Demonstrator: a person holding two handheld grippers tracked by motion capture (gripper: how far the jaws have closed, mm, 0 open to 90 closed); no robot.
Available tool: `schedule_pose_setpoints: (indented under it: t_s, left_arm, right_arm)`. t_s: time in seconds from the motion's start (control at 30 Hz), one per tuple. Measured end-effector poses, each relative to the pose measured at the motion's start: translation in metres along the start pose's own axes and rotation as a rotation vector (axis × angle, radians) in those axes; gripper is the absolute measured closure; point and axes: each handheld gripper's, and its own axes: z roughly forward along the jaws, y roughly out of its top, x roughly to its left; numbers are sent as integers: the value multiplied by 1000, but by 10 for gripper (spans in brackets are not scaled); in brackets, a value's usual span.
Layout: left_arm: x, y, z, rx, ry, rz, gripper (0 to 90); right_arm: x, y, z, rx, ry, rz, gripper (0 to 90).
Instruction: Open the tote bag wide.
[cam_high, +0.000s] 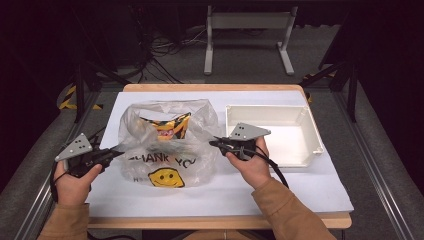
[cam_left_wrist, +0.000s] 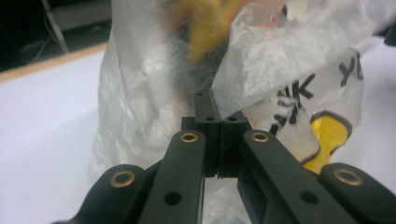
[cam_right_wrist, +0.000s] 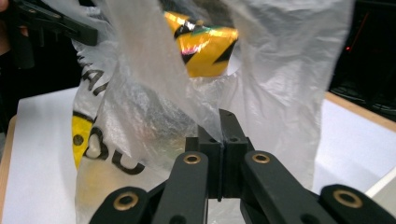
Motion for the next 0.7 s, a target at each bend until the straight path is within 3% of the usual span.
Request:
schedule_pose_setpoints:
  t_s: [0.17, 0.33, 0.7]
  left_arm:
    - [2, -11, 8, 20, -12, -32, 890]
    - [1, -17, 13, 47, -4, -10, 890]
    - [5, -25, 21, 88, 1, -16, 884]
  right_arm:
    - [2, -15, 2, 5, 8, 16, 891]
    - [5, -24, 6, 36, 15, 8, 890]
    - [9, -40, 8, 80, 12, -10, 881]
